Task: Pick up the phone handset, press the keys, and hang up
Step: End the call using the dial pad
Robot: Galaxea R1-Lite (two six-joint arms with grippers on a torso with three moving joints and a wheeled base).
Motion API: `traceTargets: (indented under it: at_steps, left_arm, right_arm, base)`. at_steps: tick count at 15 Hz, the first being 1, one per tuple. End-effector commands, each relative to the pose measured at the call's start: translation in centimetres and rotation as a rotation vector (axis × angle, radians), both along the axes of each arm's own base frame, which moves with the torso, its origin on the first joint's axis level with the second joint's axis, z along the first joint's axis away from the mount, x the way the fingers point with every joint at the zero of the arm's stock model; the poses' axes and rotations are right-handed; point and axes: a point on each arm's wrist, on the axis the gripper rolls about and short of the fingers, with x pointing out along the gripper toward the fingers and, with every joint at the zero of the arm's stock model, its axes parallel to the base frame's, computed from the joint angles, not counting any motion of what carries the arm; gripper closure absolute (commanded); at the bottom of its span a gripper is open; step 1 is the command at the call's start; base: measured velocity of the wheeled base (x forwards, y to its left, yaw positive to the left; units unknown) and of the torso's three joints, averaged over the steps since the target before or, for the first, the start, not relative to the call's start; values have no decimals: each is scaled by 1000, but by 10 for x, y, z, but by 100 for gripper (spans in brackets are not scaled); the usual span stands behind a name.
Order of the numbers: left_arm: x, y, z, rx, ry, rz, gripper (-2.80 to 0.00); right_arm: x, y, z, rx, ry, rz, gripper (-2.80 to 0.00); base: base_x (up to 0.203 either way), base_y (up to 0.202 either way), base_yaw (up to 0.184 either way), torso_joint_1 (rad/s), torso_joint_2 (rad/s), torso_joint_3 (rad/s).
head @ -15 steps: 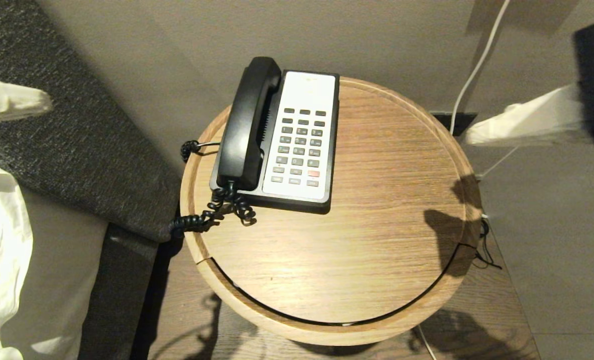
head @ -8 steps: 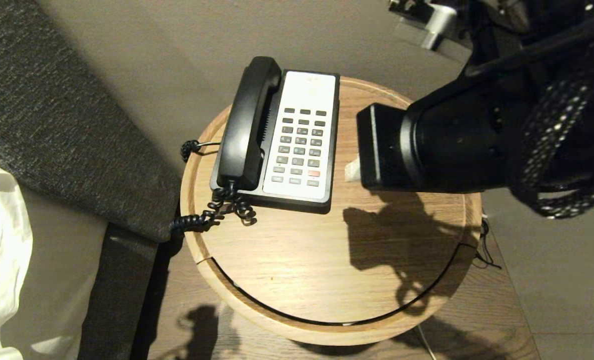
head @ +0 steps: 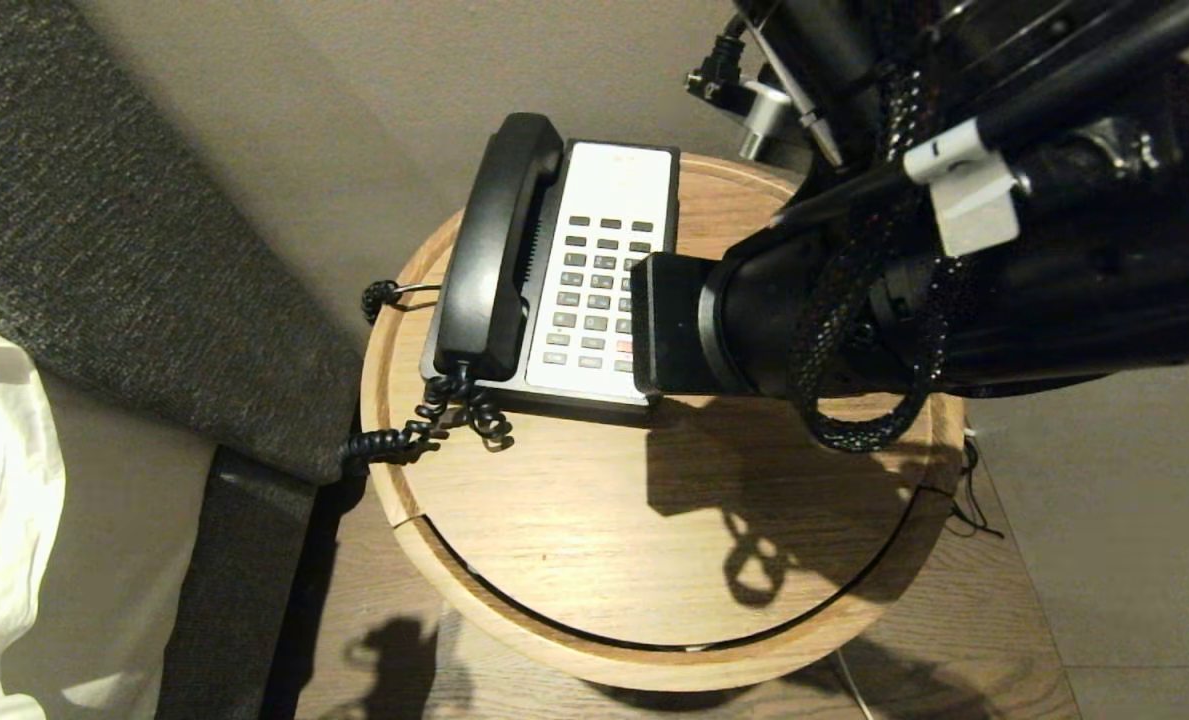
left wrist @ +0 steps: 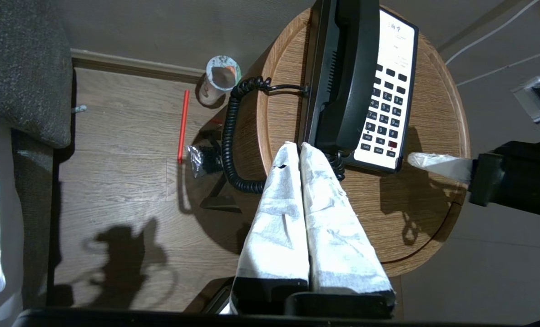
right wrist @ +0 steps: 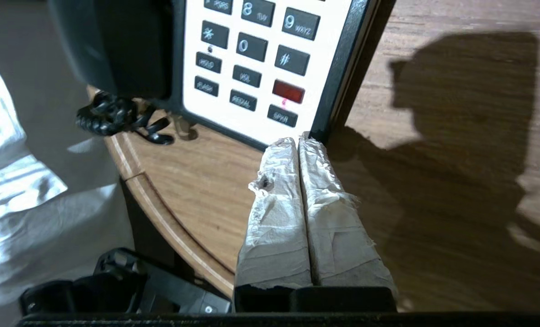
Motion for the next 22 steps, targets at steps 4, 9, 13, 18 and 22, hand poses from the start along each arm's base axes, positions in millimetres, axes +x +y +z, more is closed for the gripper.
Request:
traceTargets:
  at_steps: [4, 9, 13, 18, 22]
  left_arm:
    - [0, 1, -2, 3, 6, 12, 0]
    - [-2, 2, -8, 8, 16, 6, 0]
    - [-3, 3, -10, 11, 19, 9, 0]
    - [-4, 4, -11, 11, 19, 9, 0]
    - [-5, 5, -12, 7, 17, 8, 0]
  right_arm:
    - [9, 4, -6, -7, 5, -20, 0]
    - [9, 4, -4, 10, 0, -16, 0]
    - [10, 6, -5, 17, -2, -14, 0]
    - [14, 9, -7, 24, -6, -20, 0]
    - [18, 13, -11, 18, -4, -23, 0]
  base:
    - [0, 0, 0, 0, 0, 0]
    - [0, 0, 0, 0, 0, 0]
    - [0, 0, 0, 0, 0, 0]
    - [0, 0, 0, 0, 0, 0]
    - [0, 0, 0, 0, 0, 0]
